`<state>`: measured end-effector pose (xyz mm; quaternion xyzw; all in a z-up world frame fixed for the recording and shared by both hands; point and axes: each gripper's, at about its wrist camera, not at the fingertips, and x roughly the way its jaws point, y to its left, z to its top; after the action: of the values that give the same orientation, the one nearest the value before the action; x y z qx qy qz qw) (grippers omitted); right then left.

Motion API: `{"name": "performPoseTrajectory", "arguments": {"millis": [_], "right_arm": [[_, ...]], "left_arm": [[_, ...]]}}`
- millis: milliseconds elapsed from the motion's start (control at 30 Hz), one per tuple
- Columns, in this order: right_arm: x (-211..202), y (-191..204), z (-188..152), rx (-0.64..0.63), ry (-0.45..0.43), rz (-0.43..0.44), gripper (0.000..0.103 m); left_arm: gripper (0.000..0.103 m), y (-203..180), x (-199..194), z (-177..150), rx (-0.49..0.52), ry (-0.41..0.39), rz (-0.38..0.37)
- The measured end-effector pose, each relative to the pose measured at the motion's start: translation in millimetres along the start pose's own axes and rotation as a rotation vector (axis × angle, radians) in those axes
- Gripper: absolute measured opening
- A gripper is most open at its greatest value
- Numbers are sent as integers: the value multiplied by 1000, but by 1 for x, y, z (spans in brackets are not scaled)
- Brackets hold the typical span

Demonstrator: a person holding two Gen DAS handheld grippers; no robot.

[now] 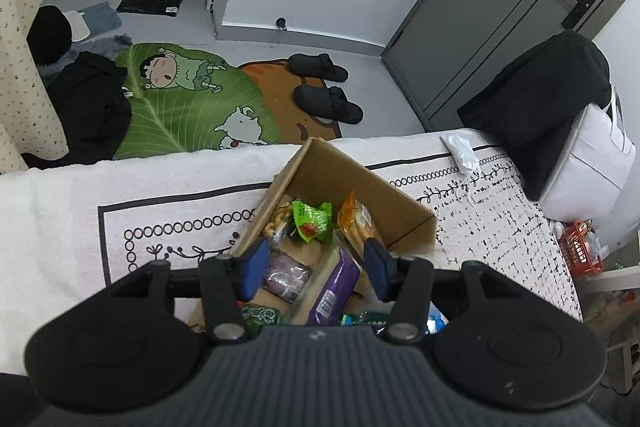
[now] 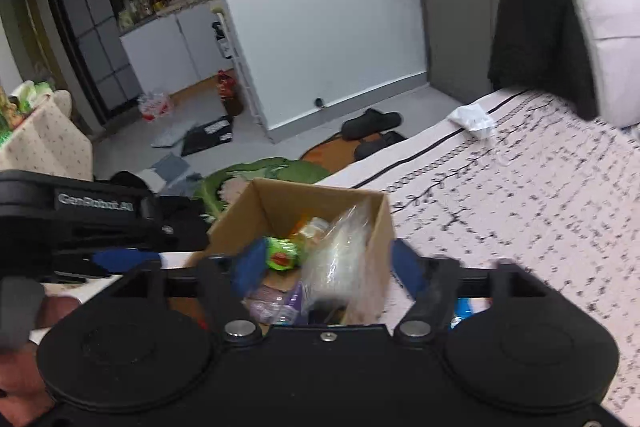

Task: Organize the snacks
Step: 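Carry both snacks over the box and open both tools to drop them, then move both open tools back toward the blue and orange packets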

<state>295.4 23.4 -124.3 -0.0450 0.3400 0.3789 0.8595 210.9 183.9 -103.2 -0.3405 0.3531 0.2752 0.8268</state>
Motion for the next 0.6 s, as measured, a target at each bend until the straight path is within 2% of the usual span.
{"name": "performPoseTrajectory", "arguments": {"millis": [100,167,300,367,433,500,600], "right_arm": [[-5,-7,1,1,12,7,79],[-8,-11,1,-3,19,-10,79],[-16,-23,0,6,31,-62,91],[-19,-31,0,12,34,-74,92],[-23,-39,0,27,40,-83,93],[-27,-47,0,48,42,-89,96],[-31,-56,-1,52,50,-99,96]], "left_arm": [[55,-2,-4,0,22,-7,16],[68,-1,-7,0,20,-6,24],[80,-4,-10,-1,41,-7,14],[92,-7,-11,-3,52,-13,16],[99,-12,-10,-5,58,-13,7],[103,-17,-9,-7,76,-10,-6],[103,-27,-7,-11,91,7,-23]]}}
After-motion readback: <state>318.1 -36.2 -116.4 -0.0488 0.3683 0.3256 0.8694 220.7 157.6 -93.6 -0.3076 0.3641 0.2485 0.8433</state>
